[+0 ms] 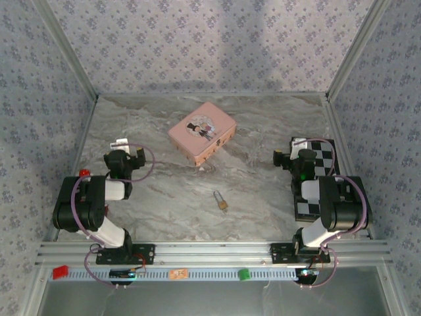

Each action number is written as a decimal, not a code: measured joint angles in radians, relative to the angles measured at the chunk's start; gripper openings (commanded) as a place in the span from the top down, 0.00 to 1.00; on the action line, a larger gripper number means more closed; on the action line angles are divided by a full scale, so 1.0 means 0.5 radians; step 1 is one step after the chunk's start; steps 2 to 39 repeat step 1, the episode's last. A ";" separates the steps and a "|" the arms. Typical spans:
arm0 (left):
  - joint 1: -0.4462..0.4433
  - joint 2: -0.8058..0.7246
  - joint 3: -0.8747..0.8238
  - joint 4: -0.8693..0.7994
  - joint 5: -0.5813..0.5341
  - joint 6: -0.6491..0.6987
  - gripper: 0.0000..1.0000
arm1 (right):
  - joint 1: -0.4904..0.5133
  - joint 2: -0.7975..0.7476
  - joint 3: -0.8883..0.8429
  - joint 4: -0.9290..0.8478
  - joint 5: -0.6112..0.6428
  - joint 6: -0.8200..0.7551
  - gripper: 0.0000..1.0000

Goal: Unlock a padlock with a key

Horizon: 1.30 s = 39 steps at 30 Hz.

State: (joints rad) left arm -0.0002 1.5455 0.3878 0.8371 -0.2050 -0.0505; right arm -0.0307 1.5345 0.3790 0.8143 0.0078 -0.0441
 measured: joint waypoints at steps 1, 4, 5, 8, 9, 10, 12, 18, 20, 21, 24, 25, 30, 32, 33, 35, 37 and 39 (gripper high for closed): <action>0.000 0.000 0.000 0.000 0.001 0.001 0.00 | 0.001 0.000 0.000 -0.001 0.008 0.000 0.01; 0.000 0.000 0.000 0.000 0.001 0.001 0.00 | 0.001 0.000 0.000 -0.001 0.008 0.000 0.01; 0.000 0.000 0.000 0.000 0.001 0.001 0.00 | 0.001 0.000 0.000 -0.001 0.008 0.000 0.01; 0.000 0.000 0.000 0.000 0.001 0.001 0.00 | 0.001 0.000 0.000 -0.001 0.008 0.000 0.01; 0.000 0.000 0.000 0.000 0.001 0.001 0.00 | 0.001 0.000 0.000 -0.001 0.008 0.000 0.01; 0.000 0.000 0.000 0.000 0.001 0.001 0.00 | 0.001 0.000 0.000 -0.001 0.008 0.000 0.01; 0.000 0.000 0.000 0.000 0.001 0.001 0.00 | 0.001 0.000 0.000 -0.001 0.008 0.000 0.01; 0.000 0.000 0.000 0.000 0.001 0.001 0.00 | 0.001 0.000 0.000 -0.001 0.008 0.000 0.01; 0.000 0.000 0.000 0.000 0.001 0.001 0.00 | 0.001 0.000 0.000 -0.001 0.008 0.000 0.01; 0.000 0.000 0.000 0.000 0.001 0.001 0.00 | 0.001 0.000 0.000 -0.001 0.008 0.000 0.01; 0.000 0.000 0.000 0.000 0.001 0.001 0.00 | 0.001 0.000 0.000 -0.001 0.008 0.000 0.01; 0.000 0.000 0.000 0.000 0.001 0.001 0.00 | 0.001 0.000 0.000 -0.001 0.008 0.000 0.01; 0.000 0.000 0.000 0.000 0.001 0.001 0.00 | 0.001 0.000 0.000 -0.001 0.008 0.000 0.01; 0.000 0.000 0.000 0.000 0.001 0.001 0.00 | 0.001 0.000 0.000 -0.001 0.008 0.000 0.01; 0.000 0.000 0.000 0.000 0.001 0.001 0.00 | 0.001 0.000 0.000 -0.001 0.008 0.000 0.01; 0.000 0.000 0.000 0.000 0.001 0.001 0.00 | 0.001 0.000 0.000 -0.001 0.008 0.000 0.01; 0.000 0.000 0.000 0.000 0.001 0.001 0.00 | 0.001 0.000 0.000 -0.001 0.008 0.000 0.01; 0.000 0.000 0.000 0.000 0.001 0.001 0.00 | 0.001 0.000 0.000 -0.001 0.008 0.000 0.01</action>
